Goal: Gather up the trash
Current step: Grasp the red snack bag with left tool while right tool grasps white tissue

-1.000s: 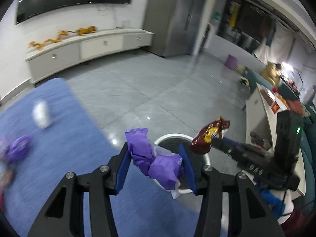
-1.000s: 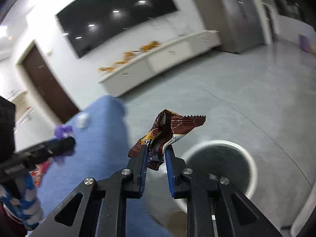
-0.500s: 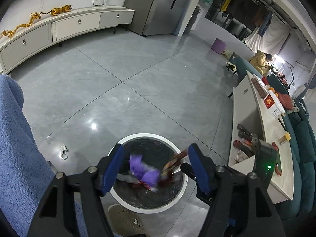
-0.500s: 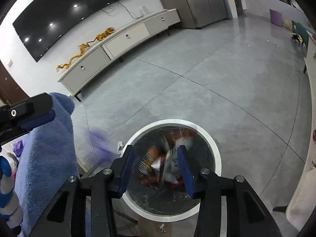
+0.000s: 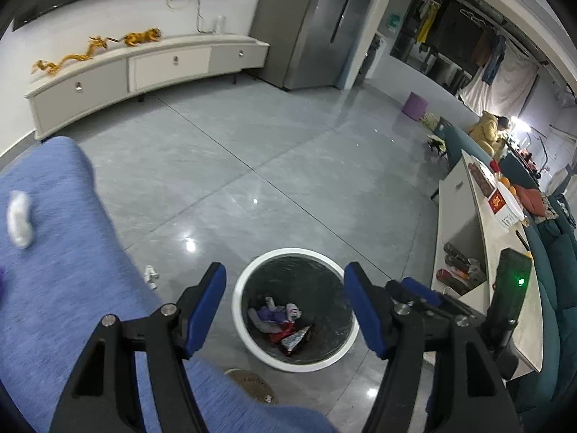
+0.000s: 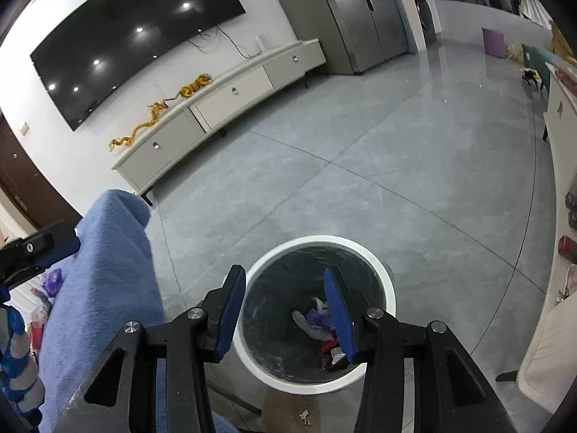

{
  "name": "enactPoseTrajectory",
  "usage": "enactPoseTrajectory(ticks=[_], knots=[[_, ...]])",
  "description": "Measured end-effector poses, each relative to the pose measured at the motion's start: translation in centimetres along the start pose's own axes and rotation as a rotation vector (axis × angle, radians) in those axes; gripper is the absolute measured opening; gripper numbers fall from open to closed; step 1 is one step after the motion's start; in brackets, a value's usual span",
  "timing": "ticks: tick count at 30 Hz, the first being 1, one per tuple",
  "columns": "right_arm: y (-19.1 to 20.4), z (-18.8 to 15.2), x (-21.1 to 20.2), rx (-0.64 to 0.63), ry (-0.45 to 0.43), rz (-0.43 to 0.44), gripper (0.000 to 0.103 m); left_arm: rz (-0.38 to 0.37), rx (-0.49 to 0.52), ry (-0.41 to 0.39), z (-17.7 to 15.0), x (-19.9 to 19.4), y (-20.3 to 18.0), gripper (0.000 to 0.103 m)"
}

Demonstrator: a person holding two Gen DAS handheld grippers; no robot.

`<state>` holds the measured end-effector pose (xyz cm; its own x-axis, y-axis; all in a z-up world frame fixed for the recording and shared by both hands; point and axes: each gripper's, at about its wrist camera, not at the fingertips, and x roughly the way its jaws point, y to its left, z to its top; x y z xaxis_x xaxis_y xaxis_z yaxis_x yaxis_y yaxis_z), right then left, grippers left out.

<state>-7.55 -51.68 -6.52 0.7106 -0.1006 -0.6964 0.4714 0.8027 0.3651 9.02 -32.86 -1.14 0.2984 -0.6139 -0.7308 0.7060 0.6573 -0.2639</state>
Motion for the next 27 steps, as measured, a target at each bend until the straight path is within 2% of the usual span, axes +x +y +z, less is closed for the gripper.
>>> enactPoseTrajectory(ticks=[7, 14, 18, 23, 27], knots=[[4.3, -0.2, -3.6, -0.075, -0.052, 0.043, 0.047, 0.067, -0.014, -0.091, -2.6, -7.2, 3.2, 0.066], [9.4, -0.5, -5.0, -0.161, -0.068, 0.097, 0.051, 0.166, -0.073, -0.179, -6.3, -14.2, 8.9, 0.067], [12.1, -0.9, -5.2, -0.204, -0.066, 0.126, 0.052, 0.246, -0.114, -0.237, -8.6, -18.5, 12.6, 0.071], [15.9, -1.3, -5.1, -0.269, -0.046, 0.160, 0.053, 0.398, -0.162, -0.302, -12.5, -23.4, 17.9, 0.074], [19.2, -2.0, -4.7, -0.327, -0.023, 0.191, 0.053, 0.506, -0.229, -0.312, -15.6, -26.1, 22.5, 0.074]])
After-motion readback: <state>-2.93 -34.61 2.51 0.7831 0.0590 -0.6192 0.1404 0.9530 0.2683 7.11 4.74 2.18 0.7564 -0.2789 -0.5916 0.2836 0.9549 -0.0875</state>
